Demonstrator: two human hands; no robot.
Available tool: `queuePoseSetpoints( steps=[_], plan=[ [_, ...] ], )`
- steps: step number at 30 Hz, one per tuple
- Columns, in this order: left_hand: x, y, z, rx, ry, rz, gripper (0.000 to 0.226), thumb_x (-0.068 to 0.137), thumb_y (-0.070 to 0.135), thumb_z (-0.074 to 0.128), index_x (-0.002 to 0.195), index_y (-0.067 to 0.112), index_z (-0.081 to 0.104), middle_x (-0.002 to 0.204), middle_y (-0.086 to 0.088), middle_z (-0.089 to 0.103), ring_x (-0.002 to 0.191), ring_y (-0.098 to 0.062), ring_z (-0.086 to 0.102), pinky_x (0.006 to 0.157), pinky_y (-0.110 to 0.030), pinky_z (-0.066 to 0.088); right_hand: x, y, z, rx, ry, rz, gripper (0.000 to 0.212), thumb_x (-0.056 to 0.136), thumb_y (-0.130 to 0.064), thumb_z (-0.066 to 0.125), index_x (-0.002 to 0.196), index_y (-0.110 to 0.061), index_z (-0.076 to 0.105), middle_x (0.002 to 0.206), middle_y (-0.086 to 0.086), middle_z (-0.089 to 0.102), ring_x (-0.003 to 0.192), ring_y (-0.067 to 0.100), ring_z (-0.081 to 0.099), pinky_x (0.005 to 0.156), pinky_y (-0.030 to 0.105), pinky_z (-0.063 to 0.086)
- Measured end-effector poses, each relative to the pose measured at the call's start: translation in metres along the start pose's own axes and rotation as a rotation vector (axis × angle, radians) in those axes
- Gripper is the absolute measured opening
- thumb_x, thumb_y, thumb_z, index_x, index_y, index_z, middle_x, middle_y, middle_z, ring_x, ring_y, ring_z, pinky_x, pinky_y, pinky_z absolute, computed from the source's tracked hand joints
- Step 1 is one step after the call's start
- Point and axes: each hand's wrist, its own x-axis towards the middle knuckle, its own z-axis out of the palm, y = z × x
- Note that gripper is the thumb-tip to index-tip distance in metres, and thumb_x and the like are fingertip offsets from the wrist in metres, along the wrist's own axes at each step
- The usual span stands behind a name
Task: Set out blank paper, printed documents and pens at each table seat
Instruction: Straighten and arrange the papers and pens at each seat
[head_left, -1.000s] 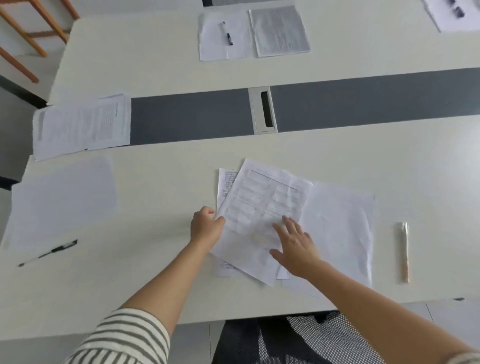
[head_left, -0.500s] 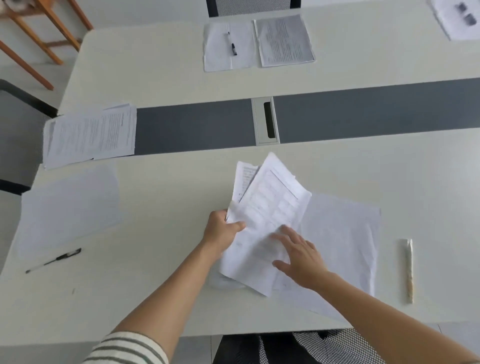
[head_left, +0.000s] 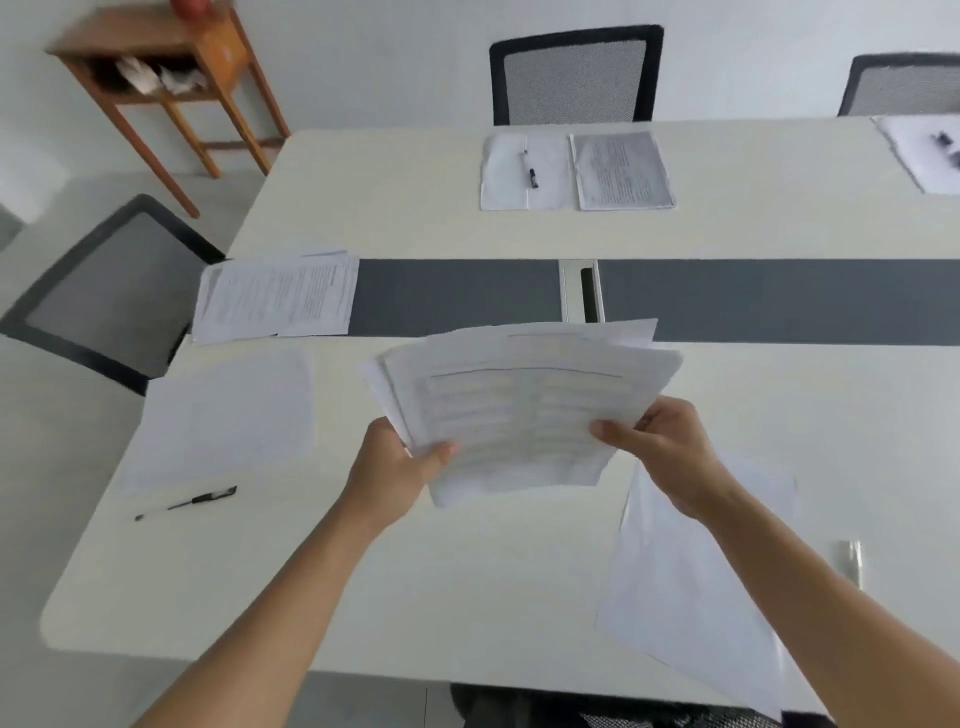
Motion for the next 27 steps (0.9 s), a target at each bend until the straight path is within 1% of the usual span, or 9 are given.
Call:
queuePoseSetpoints(
  steps=[3, 6, 8, 13, 17, 21, 23, 25, 27],
  plan=[
    [-0.002, -0.012, 0.001, -0.047, -0.008, -0.017, 0.035, 0.080, -0.002, 0.072, 0.095, 0.029, 0.068, 0.096, 0.013, 0.074, 0.090, 0.000, 0.069, 0.079, -0.014, 0.052, -0.002, 0.016, 0.007, -0.109, -0.024, 0.063, 0.022, 0.078, 0.002, 0.076, 0.094, -0.014, 0.075, 0.097, 0.004, 0.078, 0.094, 0.023, 0.073, 0.087, 0.036, 0.058],
    [-0.006, -0.034, 0.007, -0.046, -0.031, -0.095, 0.033, 0.080, -0.002, 0.072, 0.093, 0.028, 0.069, 0.098, 0.007, 0.074, 0.092, -0.008, 0.069, 0.079, -0.020, 0.053, -0.001, 0.043, 0.015, -0.194, -0.046, 0.174, 0.035, 0.069, -0.012, 0.084, 0.102, -0.018, 0.074, 0.103, 0.004, 0.076, 0.100, 0.024, 0.071, 0.094, 0.049, 0.054],
    [-0.010, -0.048, 0.016, -0.067, -0.043, -0.155, 0.033, 0.080, -0.003, 0.070, 0.090, 0.029, 0.069, 0.096, 0.007, 0.074, 0.090, -0.008, 0.070, 0.078, -0.025, 0.054, -0.003, 0.058, 0.018, -0.211, -0.037, 0.247, 0.035, 0.070, -0.011, 0.083, 0.102, -0.019, 0.072, 0.104, 0.005, 0.075, 0.102, 0.025, 0.069, 0.096, 0.053, 0.052],
    [-0.015, -0.063, 0.031, -0.046, 0.037, -0.169, 0.015, 0.083, 0.008, 0.069, 0.091, 0.021, 0.071, 0.091, 0.002, 0.075, 0.085, -0.015, 0.069, 0.078, -0.031, 0.053, -0.011, 0.073, 0.021, -0.250, 0.059, 0.240, 0.023, 0.077, -0.011, 0.079, 0.099, -0.015, 0.071, 0.104, 0.009, 0.074, 0.100, 0.027, 0.068, 0.090, 0.047, 0.055],
    [-0.022, -0.067, 0.042, -0.042, 0.003, -0.185, 0.021, 0.087, 0.007, 0.064, 0.093, 0.026, 0.070, 0.095, 0.005, 0.074, 0.093, -0.014, 0.070, 0.081, -0.025, 0.052, -0.021, 0.090, 0.025, -0.250, 0.051, 0.307, 0.022, 0.080, -0.013, 0.077, 0.100, -0.018, 0.071, 0.105, 0.005, 0.073, 0.102, 0.025, 0.068, 0.092, 0.043, 0.055],
    [-0.019, -0.071, 0.041, 0.044, 0.082, -0.205, 0.005, 0.085, 0.015, 0.064, 0.089, 0.017, 0.065, 0.084, -0.003, 0.072, 0.078, -0.017, 0.065, 0.069, -0.028, 0.047, -0.017, 0.099, 0.026, -0.276, 0.105, 0.328, 0.009, 0.083, -0.019, 0.075, 0.090, -0.015, 0.074, 0.095, 0.006, 0.076, 0.089, 0.025, 0.072, 0.083, 0.045, 0.059],
    [-0.018, -0.076, 0.033, 0.093, 0.135, -0.233, 0.016, 0.084, 0.016, 0.064, 0.100, 0.016, 0.061, 0.087, -0.005, 0.071, 0.080, -0.018, 0.065, 0.072, -0.030, 0.047, -0.013, 0.101, 0.028, -0.273, 0.099, 0.355, 0.004, 0.084, -0.015, 0.073, 0.088, -0.016, 0.073, 0.093, 0.005, 0.076, 0.086, 0.024, 0.073, 0.079, 0.042, 0.060],
    [-0.023, -0.083, 0.024, 0.184, 0.191, -0.311, 0.031, 0.087, 0.015, 0.063, 0.116, 0.018, 0.055, 0.096, -0.003, 0.067, 0.088, -0.017, 0.062, 0.077, -0.028, 0.046, -0.006, 0.112, 0.029, -0.307, 0.067, 0.433, 0.011, 0.082, -0.012, 0.073, 0.093, -0.011, 0.074, 0.095, 0.008, 0.075, 0.087, 0.027, 0.072, 0.080, 0.044, 0.060],
    [-0.032, -0.093, 0.019, 0.288, 0.182, -0.350, 0.037, 0.087, 0.013, 0.062, 0.123, 0.015, 0.053, 0.103, -0.005, 0.063, 0.094, -0.020, 0.061, 0.081, -0.028, 0.047, 0.000, 0.125, 0.033, -0.360, 0.041, 0.519, 0.019, 0.079, -0.012, 0.073, 0.097, -0.006, 0.074, 0.097, 0.011, 0.074, 0.088, 0.029, 0.072, 0.083, 0.046, 0.060]
  ],
)
